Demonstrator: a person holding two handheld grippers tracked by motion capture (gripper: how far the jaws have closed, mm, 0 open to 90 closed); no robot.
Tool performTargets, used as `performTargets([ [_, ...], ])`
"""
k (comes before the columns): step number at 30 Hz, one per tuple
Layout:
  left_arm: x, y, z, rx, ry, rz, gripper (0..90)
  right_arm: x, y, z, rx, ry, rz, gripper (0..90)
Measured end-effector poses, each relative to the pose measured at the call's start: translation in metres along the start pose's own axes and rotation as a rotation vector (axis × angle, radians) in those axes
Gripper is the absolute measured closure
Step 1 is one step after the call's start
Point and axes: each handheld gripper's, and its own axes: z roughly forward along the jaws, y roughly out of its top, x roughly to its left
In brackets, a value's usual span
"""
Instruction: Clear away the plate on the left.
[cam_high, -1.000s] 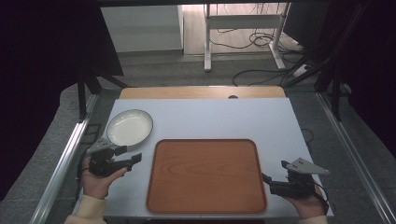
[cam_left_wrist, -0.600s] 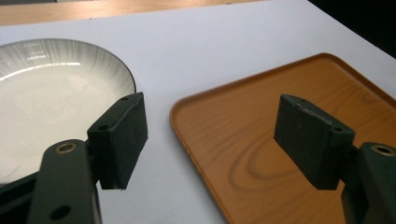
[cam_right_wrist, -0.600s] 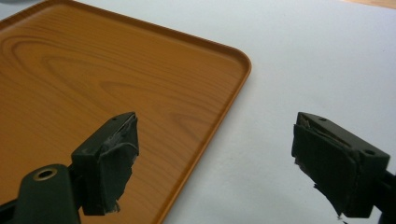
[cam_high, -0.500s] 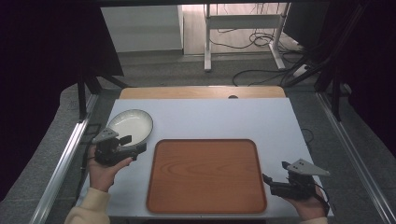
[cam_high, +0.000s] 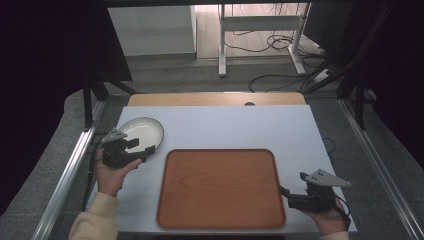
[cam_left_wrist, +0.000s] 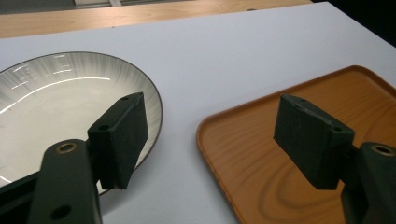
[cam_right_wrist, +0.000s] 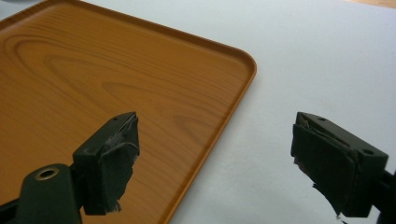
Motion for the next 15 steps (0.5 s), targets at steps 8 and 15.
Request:
performTargets([
  [8,0.007,0.005,0.007,0.015,0.004,-0.013,25.4,0.002,0.002,0.003,0.006,0.000,-0.009,15.7],
  [15,0.014,0.008,0.010,0.018,0.020,-0.017,25.4,0.003,0.003,0.005,0.008,0.000,-0.010,15.8],
])
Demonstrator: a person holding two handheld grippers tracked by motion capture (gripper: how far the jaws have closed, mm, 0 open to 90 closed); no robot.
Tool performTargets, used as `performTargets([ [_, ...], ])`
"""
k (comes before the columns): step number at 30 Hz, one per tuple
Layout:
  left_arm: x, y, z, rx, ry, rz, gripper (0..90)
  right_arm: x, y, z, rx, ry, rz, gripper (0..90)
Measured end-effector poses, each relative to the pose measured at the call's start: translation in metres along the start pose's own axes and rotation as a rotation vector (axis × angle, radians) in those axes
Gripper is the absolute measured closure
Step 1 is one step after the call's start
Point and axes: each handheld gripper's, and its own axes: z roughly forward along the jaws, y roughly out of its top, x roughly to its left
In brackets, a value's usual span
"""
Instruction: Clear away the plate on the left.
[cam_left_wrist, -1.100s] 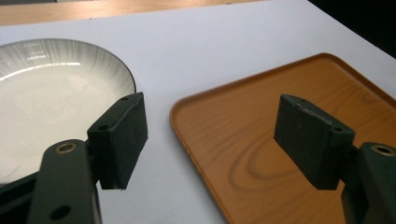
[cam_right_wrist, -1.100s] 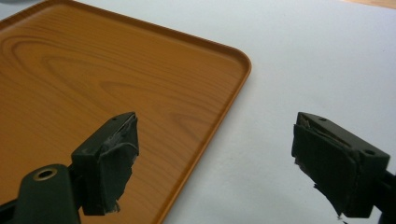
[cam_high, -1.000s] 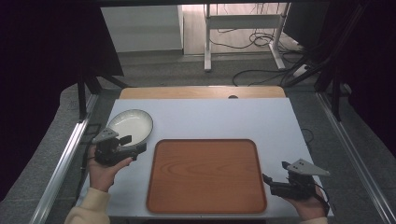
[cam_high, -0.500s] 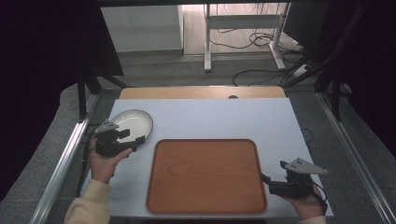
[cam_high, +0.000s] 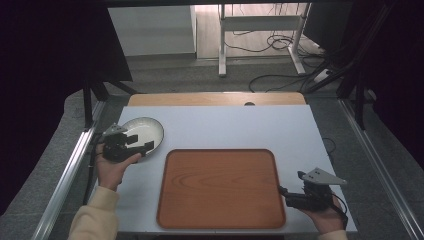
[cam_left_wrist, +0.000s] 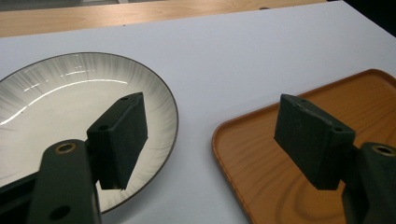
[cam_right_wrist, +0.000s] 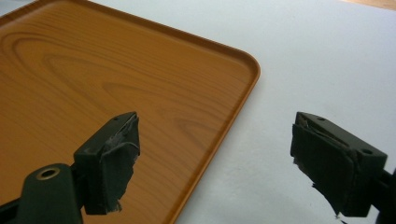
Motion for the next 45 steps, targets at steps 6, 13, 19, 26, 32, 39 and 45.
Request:
performTargets([
  [6,0.006,0.002,0.002,0.011,0.004,-0.001,25.3,0.000,0.002,-0.001,-0.004,-0.017,0.002,16.0],
  [13,0.013,0.006,0.009,0.046,0.037,0.014,25.3,-0.001,-0.001,-0.001,0.006,-0.018,0.005,16.2],
  [19,0.027,0.014,0.011,0.056,0.057,-0.005,25.4,-0.004,-0.002,-0.001,0.001,-0.014,0.010,16.4],
  [26,0.042,0.024,0.014,0.070,0.067,-0.030,25.3,-0.008,-0.003,-0.003,0.005,-0.019,0.017,16.6],
  [32,0.053,0.027,0.018,0.078,0.084,-0.044,25.3,-0.007,-0.003,-0.002,0.010,-0.018,0.015,16.8],
  [39,0.068,0.027,0.023,0.086,0.066,-0.063,25.3,-0.007,-0.004,-0.002,0.011,-0.022,0.016,16.9],
  [45,0.080,0.027,0.026,0.090,0.069,-0.080,25.4,-0.008,-0.004,-0.002,0.012,-0.024,0.015,17.0],
])
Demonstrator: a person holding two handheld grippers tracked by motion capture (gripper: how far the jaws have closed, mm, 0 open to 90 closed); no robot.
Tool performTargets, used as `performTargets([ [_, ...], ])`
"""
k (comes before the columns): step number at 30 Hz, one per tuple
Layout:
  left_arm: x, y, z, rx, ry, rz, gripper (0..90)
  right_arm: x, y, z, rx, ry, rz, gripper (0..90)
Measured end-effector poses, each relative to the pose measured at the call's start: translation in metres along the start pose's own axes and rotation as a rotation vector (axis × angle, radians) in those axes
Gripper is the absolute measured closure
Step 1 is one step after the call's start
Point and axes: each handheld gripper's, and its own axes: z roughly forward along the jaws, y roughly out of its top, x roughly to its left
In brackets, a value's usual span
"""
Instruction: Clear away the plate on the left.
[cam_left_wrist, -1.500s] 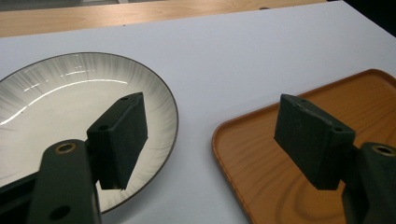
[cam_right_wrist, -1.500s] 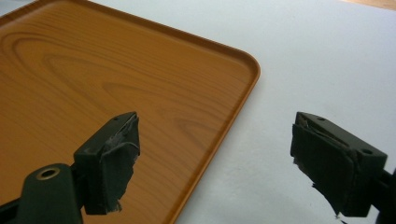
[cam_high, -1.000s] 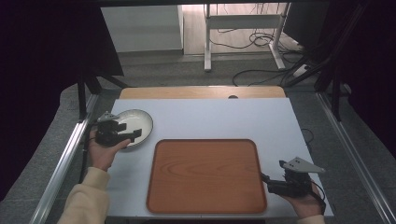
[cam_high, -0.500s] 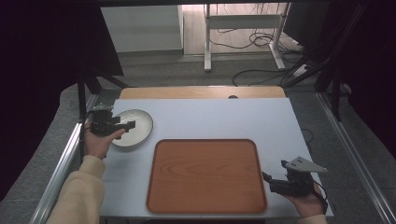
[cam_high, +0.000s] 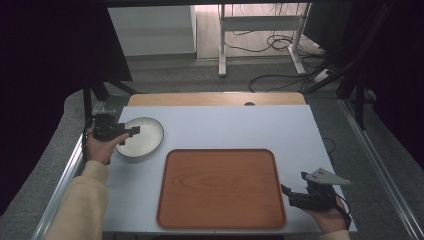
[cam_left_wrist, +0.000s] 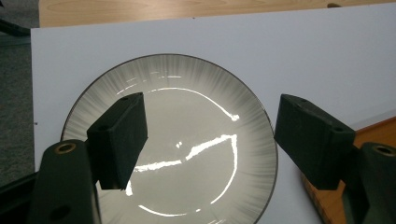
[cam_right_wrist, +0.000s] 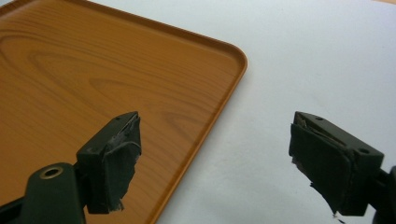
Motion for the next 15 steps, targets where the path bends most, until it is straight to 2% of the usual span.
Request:
performTargets([
  [11,0.023,0.002,0.009,0.027,0.026,-0.049,25.6,0.000,0.000,0.001,0.004,0.001,0.003,17.0],
  [15,0.032,0.002,0.014,0.049,0.032,-0.052,27.0,-0.003,0.000,0.000,0.002,-0.004,0.013,17.2],
])
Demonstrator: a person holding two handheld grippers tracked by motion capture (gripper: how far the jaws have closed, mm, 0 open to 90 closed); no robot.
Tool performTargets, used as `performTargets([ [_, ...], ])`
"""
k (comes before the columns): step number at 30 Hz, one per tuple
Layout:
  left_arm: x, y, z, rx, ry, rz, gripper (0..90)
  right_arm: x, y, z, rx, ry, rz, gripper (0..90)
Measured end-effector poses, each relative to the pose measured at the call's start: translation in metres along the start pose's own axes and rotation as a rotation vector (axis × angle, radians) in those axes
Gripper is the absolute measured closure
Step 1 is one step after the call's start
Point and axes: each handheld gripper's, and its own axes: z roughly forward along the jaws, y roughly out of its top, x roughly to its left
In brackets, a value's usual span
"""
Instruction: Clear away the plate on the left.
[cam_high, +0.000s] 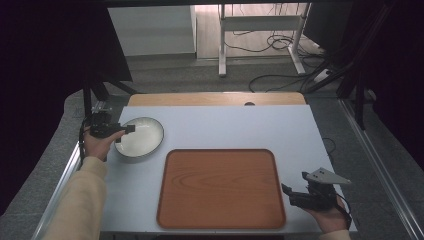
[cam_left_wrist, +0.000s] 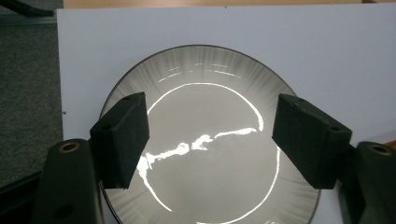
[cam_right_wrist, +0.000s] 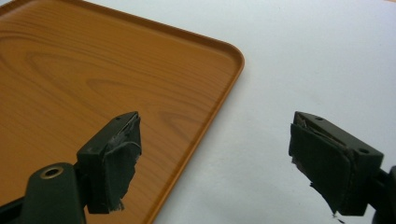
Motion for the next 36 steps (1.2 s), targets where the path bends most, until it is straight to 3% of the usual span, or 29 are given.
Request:
performTargets([
  [9,0.017,-0.004,0.009,0.015,0.006,-0.035,27.2,-0.001,-0.001,0.000,0.008,-0.002,0.000,17.3],
  [16,0.030,-0.016,0.017,0.032,0.003,-0.082,28.6,-0.001,-0.002,0.000,0.013,-0.002,0.000,17.3],
  [19,0.033,-0.020,0.018,0.047,0.002,-0.082,29.7,-0.001,-0.002,0.001,0.015,-0.001,0.000,17.3],
  [23,0.037,-0.023,0.018,0.035,-0.009,-0.102,31.2,-0.001,-0.002,0.003,0.027,0.003,0.001,17.2],
  [36,0.043,-0.022,0.015,0.035,0.050,-0.115,30.2,-0.001,-0.003,0.004,0.035,0.005,0.000,17.1],
])
